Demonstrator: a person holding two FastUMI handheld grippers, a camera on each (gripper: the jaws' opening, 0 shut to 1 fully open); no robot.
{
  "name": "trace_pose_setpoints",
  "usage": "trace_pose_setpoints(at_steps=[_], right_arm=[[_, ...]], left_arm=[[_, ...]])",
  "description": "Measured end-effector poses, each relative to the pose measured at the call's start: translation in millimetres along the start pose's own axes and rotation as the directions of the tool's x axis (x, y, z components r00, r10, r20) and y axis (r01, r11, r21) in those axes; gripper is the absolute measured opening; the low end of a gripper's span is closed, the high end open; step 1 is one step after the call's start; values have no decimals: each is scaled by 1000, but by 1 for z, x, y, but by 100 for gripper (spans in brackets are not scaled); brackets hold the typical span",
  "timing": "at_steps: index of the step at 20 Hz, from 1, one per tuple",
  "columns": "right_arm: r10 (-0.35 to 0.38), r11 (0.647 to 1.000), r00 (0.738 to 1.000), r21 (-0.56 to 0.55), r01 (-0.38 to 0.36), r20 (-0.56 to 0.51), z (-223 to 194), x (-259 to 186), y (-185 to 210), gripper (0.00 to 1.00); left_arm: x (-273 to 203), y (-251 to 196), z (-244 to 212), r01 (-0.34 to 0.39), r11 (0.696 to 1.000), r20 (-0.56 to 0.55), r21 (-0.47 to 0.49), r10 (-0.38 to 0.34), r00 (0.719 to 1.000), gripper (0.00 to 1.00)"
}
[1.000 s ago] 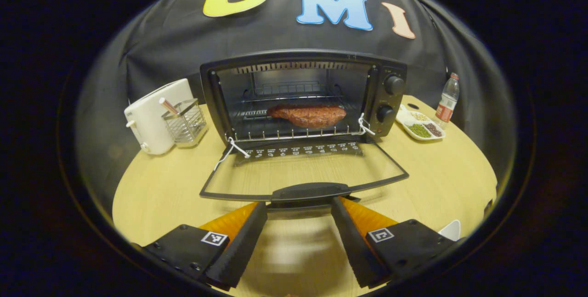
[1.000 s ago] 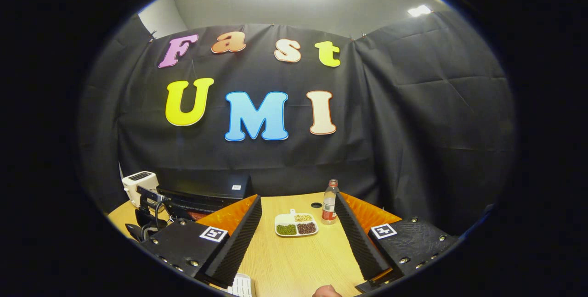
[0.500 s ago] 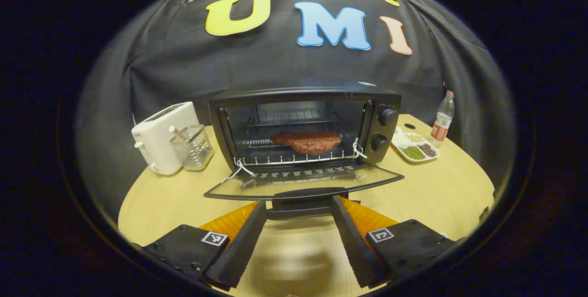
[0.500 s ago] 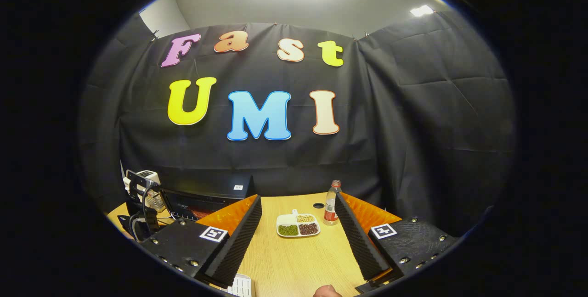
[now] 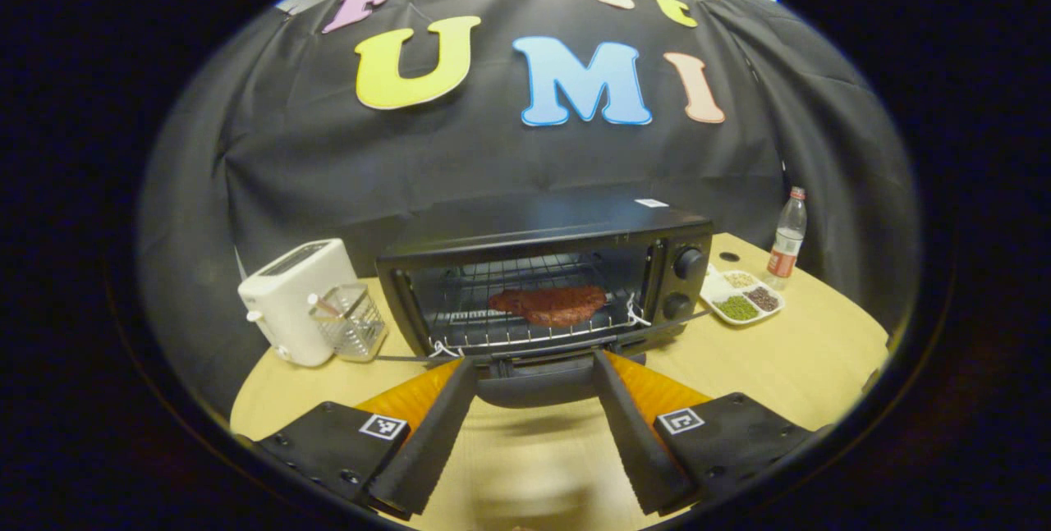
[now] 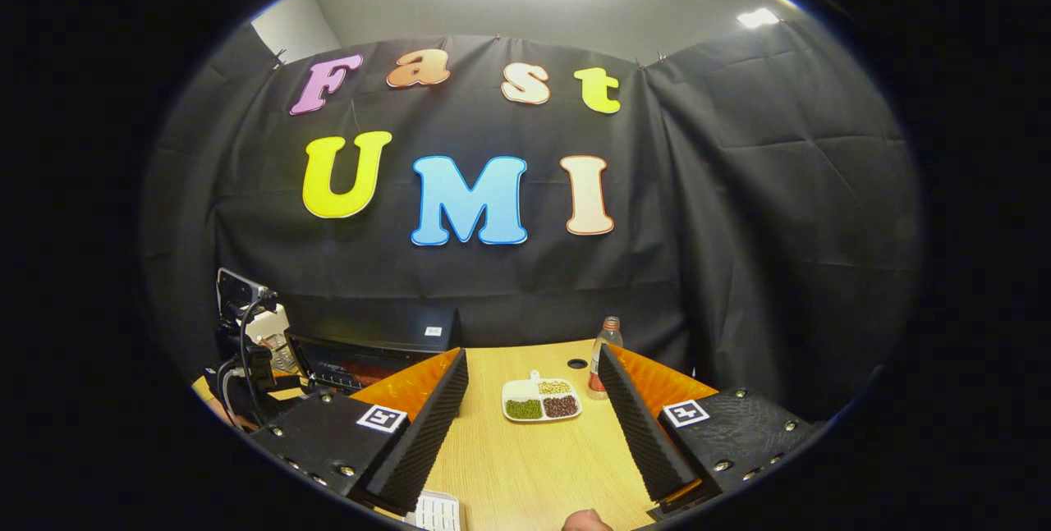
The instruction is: Open the electric oven with the left hand, put the food in, and close the electric oven.
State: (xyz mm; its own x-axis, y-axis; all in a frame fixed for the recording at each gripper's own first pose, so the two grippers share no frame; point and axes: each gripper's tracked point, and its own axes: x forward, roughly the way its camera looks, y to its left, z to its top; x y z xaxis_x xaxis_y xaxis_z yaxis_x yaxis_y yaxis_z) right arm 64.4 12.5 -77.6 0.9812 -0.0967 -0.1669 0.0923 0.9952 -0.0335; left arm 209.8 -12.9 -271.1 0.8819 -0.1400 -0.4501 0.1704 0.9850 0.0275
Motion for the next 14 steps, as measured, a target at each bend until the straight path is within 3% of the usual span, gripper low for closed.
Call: trace_pose_setpoints(at_steps=[3,4,12,14], right_arm=[[-10,1000,1000,-3,10,-4,-2,3,1,97],[-12,1000,1000,-4,12,-4,-2,2,2,97],[-32,999,999,-4,32,2,-1,7,4,97],[-29,1000,1000,-2,29,7,2,7,4,97]], left_arm=[[11,3,18,7,1000,44,15,-8,999,95],[16,5,24,9,1000,54,12,-10,998,100],[48,7,59,32,999,119,-16,-30,992,100],[49,6,68,31,999,143,-11,-29,989,90]])
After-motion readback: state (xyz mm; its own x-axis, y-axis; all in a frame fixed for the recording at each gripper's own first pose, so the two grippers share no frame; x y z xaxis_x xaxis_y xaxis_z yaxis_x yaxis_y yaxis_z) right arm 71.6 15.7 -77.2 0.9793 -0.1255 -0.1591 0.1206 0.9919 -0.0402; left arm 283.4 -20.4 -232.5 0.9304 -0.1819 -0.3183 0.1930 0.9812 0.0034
